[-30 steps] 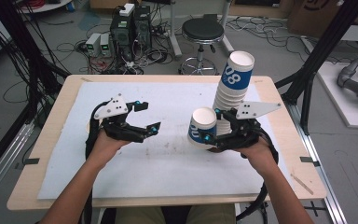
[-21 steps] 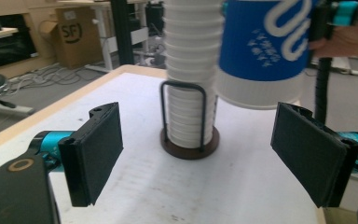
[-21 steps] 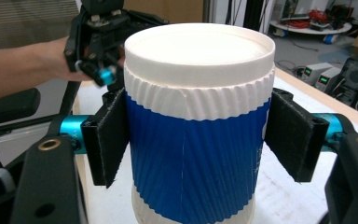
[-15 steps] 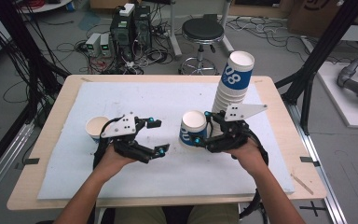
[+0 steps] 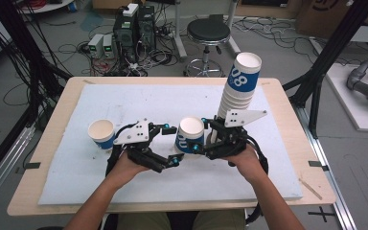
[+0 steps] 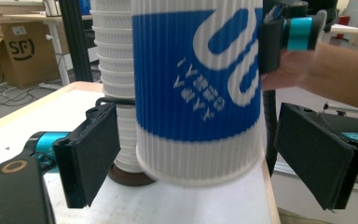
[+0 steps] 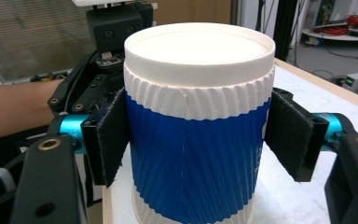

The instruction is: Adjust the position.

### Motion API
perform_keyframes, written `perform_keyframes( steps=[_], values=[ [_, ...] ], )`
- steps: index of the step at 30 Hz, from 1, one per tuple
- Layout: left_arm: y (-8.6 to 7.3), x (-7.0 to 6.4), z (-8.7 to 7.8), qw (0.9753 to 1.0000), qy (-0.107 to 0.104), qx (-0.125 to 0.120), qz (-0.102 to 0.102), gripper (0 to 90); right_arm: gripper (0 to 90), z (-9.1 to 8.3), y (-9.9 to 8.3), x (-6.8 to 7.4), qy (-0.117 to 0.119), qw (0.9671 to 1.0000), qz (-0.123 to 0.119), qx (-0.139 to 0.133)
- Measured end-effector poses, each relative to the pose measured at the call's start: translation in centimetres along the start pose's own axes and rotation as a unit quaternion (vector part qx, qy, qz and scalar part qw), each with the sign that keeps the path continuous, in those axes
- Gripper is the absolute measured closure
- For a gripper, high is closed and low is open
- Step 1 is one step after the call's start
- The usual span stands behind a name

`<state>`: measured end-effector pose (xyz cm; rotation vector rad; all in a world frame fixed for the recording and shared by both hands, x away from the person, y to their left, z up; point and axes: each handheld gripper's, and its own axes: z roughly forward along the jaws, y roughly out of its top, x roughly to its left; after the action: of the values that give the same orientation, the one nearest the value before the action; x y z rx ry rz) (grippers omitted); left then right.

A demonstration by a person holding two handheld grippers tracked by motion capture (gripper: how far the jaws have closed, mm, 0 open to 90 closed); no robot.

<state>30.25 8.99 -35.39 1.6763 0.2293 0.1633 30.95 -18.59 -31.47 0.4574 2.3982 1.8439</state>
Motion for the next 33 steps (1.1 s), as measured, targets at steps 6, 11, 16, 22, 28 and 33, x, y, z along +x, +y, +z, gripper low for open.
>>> perform_keyframes(
  steps=[6,11,16,22,28,33],
  values=[
    [-0.13,-0.05,0.58,0.9999,-0.012,-0.003,-0.006,13.6,27.8,0.59,-0.27,0.05,0.019,0.9997,0.007,-0.015],
    [-0.25,0.02,0.85,0.9998,-0.017,0.0,-0.014,13.6,27.8,0.72,-0.33,0.07,0.031,0.9991,0.016,-0.024],
    [-0.32,0.06,0.97,0.9997,-0.018,0.001,-0.019,13.6,27.9,0.75,-0.41,0.07,0.033,0.9989,0.016,-0.03],
    [-0.3,0.23,0.91,0.9994,-0.029,0.007,-0.016,19.0,28.0,0.79,-0.47,0.01,0.033,0.999,0.018,-0.026],
    [-0.2,0.37,0.9,0.9991,-0.031,0.023,-0.019,22.1,27.6,0.93,-0.56,-0.04,0.03,0.9992,0.02,-0.018],
    [0.18,0.38,0.57,0.9991,-0.026,0.03,-0.018,22.4,16.0,0.98,-0.41,0.06,0.024,0.9995,0.022,-0.005]
  ],
)
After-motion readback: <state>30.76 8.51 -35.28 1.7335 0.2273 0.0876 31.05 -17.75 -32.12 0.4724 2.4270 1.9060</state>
